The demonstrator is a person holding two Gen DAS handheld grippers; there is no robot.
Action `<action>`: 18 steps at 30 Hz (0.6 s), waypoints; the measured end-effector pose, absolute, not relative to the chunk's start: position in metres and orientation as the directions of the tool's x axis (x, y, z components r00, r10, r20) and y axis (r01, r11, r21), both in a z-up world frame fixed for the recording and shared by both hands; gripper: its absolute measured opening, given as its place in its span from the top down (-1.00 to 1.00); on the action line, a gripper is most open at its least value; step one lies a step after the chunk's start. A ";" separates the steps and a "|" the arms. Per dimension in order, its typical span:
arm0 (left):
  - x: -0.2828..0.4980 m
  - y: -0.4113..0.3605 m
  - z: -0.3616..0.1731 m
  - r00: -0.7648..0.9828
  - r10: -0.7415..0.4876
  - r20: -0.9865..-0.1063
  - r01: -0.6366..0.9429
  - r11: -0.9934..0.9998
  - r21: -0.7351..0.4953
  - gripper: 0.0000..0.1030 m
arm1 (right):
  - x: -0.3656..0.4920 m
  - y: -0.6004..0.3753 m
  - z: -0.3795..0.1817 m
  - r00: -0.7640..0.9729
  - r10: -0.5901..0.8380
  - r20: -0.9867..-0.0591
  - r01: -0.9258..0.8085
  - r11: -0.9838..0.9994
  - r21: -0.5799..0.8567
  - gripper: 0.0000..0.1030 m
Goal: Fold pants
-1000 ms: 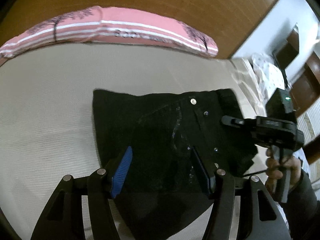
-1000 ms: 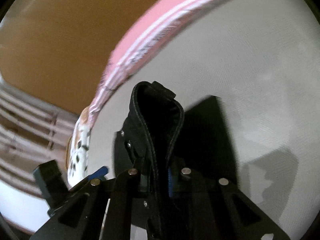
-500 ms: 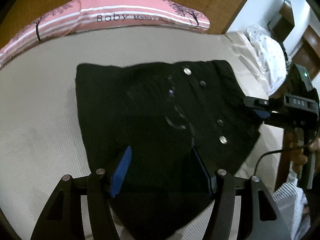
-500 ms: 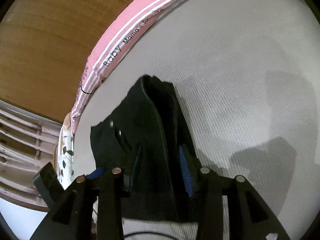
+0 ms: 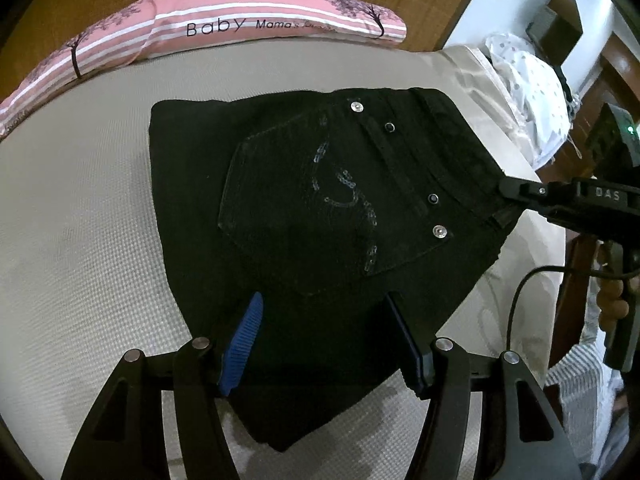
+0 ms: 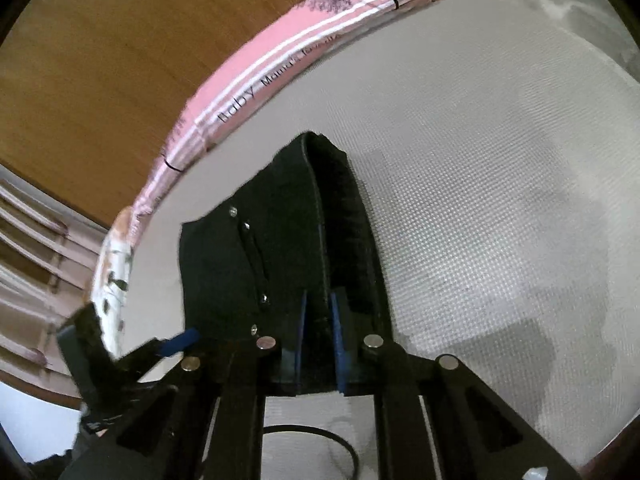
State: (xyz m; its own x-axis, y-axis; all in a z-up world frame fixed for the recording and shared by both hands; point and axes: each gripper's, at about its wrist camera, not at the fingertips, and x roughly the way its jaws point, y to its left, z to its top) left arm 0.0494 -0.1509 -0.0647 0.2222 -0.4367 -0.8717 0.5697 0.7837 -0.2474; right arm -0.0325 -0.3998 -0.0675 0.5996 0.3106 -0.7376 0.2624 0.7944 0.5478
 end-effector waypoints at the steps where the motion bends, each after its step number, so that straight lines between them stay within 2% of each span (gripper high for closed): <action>1: 0.048 -0.151 -0.065 0.227 -0.430 -0.874 0.572 0.785 -0.238 -0.22 | -0.033 -0.400 -0.068 0.595 0.300 -0.746 0.269 0.800 0.536 0.80; 9: 0.042 -0.153 -0.067 0.253 -0.395 -0.883 0.569 0.799 -0.194 -0.22 | -0.027 -0.398 -0.088 0.543 0.237 -0.806 0.314 0.832 0.457 0.80; 18: 0.036 -0.154 -0.071 0.271 -0.382 -0.883 0.576 0.800 -0.169 -0.22 | -0.021 -0.395 -0.095 0.520 0.218 -0.826 0.320 0.847 0.425 0.78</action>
State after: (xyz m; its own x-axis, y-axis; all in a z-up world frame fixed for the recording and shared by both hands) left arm 0.0364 -0.1539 -0.0713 0.2712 -0.3820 -0.8834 0.5756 0.8000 -0.1692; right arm -0.0210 -0.3952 -0.0948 0.5198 0.2176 -0.8261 0.3202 0.8469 0.4245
